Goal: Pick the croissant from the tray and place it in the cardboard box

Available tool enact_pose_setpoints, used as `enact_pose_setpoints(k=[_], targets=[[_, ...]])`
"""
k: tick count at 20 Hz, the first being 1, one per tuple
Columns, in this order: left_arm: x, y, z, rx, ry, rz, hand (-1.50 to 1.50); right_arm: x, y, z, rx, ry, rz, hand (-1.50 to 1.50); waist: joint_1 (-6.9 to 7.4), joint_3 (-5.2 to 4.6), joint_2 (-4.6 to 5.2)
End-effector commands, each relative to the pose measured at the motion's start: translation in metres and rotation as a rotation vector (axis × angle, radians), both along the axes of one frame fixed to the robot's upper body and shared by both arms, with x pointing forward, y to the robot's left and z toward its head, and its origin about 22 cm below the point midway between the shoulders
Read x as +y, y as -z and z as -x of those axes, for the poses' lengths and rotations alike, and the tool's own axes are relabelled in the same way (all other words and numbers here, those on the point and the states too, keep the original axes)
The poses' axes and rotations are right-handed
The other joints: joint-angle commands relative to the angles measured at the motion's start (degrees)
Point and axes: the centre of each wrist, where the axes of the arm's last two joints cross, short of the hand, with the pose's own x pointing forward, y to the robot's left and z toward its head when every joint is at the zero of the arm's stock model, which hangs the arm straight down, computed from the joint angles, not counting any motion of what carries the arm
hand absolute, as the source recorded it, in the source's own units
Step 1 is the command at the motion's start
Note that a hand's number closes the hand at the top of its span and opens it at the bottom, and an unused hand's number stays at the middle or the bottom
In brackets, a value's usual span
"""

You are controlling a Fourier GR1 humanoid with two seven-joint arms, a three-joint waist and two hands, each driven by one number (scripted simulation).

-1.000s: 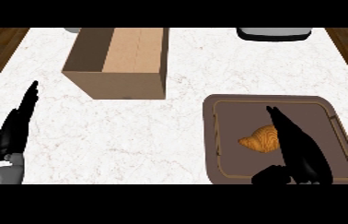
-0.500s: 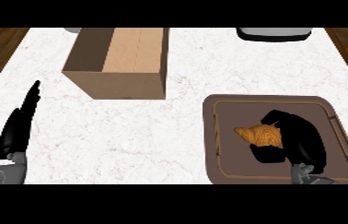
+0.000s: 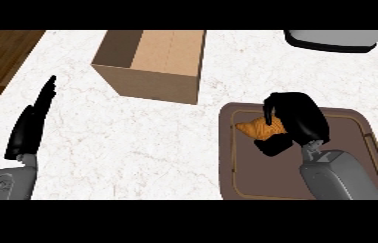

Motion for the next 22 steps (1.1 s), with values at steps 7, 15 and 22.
enact_pose_setpoints(k=[7,15,22], targets=[[-0.016,-0.008,-0.013,-0.025,0.062,0.006,0.00,-0.026,-0.082,-0.079,-0.180,-0.460,-0.008,1.50,3.05,0.10,0.86],[-0.016,-0.002,-0.016,-0.015,0.048,-0.007,0.00,-0.023,-0.123,-0.122,-0.426,-0.716,-0.224,1.50,1.89,0.00,0.80],[-0.016,-0.006,-0.015,-0.013,0.026,-0.006,0.00,0.010,-0.144,-0.161,-0.320,-0.867,-0.359,1.50,0.52,-0.15,-0.28]])
